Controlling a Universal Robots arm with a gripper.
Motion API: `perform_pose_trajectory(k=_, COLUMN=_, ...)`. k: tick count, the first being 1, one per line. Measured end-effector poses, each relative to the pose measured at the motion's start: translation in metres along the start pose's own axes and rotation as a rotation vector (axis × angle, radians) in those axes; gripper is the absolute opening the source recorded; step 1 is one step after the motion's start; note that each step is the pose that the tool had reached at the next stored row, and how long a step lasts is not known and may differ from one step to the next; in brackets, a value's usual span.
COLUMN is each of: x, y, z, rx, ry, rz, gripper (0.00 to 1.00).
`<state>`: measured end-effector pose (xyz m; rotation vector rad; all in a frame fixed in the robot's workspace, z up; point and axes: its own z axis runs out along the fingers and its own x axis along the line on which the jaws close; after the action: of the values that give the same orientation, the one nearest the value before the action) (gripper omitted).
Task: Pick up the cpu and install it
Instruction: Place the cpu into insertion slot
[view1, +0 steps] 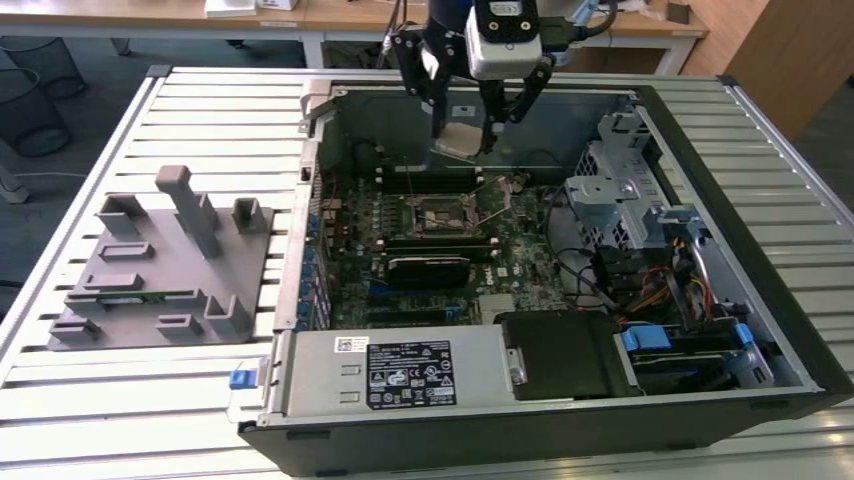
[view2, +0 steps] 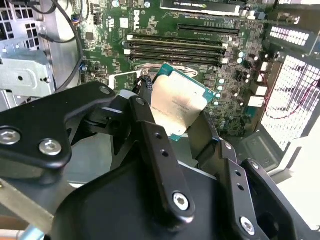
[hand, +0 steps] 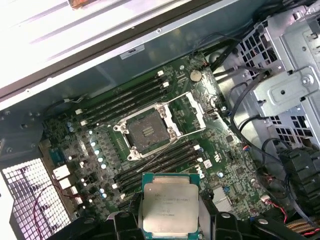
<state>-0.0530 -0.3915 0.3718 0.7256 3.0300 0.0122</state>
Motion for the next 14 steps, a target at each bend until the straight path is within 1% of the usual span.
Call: perform_pose_trajectory(k=14, x=0.0018, y=0.0036, z=0.0004, rx=0.0062, ry=-0.0036, rz=0.117, gripper=0.53)
